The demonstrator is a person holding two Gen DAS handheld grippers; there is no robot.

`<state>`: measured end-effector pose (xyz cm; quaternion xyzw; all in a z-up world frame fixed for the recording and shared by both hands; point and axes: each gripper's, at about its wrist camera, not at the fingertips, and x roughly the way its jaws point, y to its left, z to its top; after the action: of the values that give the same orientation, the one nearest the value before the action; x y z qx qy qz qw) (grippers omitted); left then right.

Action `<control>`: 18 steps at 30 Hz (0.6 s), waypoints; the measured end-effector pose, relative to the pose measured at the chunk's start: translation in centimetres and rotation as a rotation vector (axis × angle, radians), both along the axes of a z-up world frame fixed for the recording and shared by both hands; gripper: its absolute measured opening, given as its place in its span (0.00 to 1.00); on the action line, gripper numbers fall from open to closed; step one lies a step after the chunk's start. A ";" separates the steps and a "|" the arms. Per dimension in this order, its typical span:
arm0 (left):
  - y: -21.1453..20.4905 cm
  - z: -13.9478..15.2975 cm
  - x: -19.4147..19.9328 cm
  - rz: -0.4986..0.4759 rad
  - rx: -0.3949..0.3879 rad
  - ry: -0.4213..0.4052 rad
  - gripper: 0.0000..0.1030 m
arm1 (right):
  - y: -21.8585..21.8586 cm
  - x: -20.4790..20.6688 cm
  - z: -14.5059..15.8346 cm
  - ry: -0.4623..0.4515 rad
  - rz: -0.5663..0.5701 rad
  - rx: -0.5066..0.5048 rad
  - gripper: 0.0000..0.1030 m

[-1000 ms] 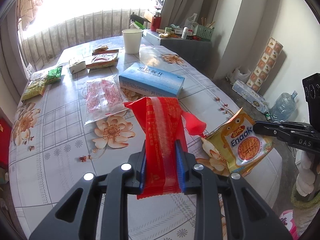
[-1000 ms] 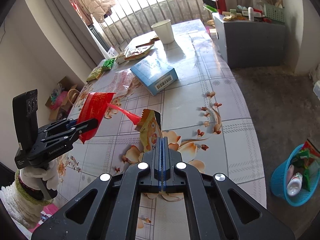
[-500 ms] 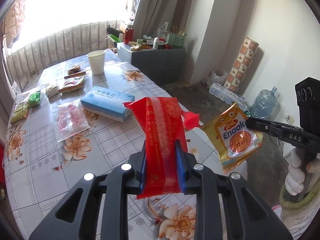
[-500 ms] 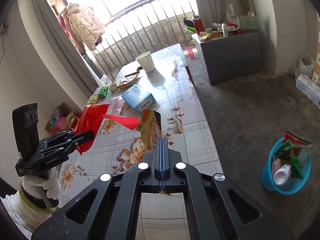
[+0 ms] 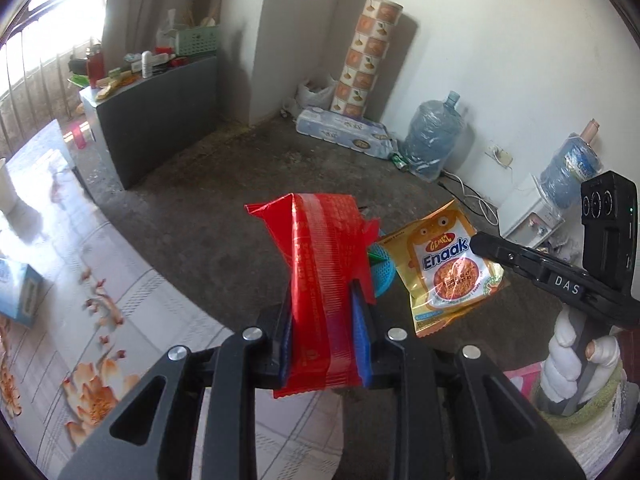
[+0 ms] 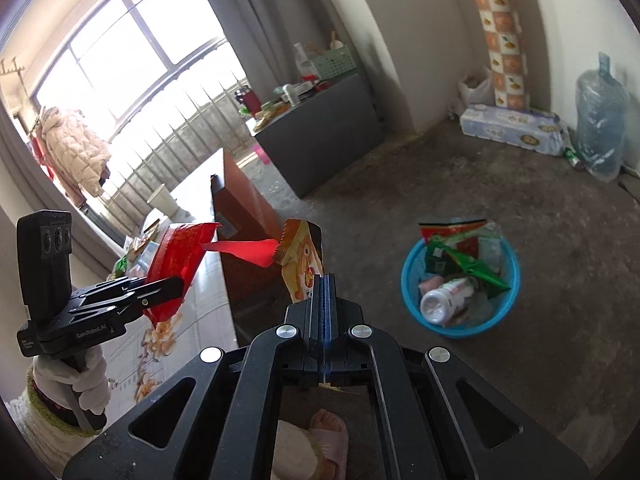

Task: Collect trash
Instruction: 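Carry the red bag with the left gripper while the right gripper carries the Enaak bag to the wastebasket, then open both grippers over the blue wastebasket, dropping both bags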

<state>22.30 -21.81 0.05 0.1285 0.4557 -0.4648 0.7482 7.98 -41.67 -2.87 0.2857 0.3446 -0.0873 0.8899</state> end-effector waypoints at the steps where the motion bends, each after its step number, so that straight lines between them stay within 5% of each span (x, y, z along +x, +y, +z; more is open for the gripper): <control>1: -1.8 -0.8 0.0 -0.023 0.017 0.028 0.23 | -1.0 -0.7 -0.8 0.011 -0.032 0.011 0.00; 13: -19.6 -13.4 0.3 -0.128 0.257 0.282 0.23 | -11.0 -3.3 -13.2 0.192 -0.381 0.200 0.00; 18: -24.0 -17.6 2.4 -0.088 0.309 0.285 0.24 | -12.9 -2.2 -17.5 0.236 -0.497 0.268 0.00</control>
<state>24.68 -45.85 -17.52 0.1945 0.6166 -0.4351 0.6267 5.76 -54.59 -20.32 0.4638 0.3736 -0.2887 0.7497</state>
